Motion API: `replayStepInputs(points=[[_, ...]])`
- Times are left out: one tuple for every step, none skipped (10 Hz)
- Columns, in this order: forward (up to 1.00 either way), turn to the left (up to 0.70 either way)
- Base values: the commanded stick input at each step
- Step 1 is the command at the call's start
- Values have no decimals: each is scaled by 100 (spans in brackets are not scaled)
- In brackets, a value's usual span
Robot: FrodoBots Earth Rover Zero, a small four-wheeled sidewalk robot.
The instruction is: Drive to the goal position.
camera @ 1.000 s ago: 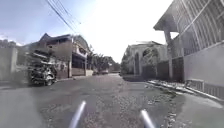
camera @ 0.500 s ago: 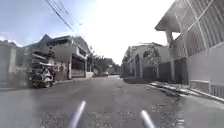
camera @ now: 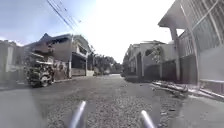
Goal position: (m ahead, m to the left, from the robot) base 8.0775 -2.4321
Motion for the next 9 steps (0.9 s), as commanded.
replayStepInputs(points=[[85,-5],[85,-18],[85,-30],[85,-34],[85,-34],[85,-34],[85,-34],[85,-30],[85,0]])
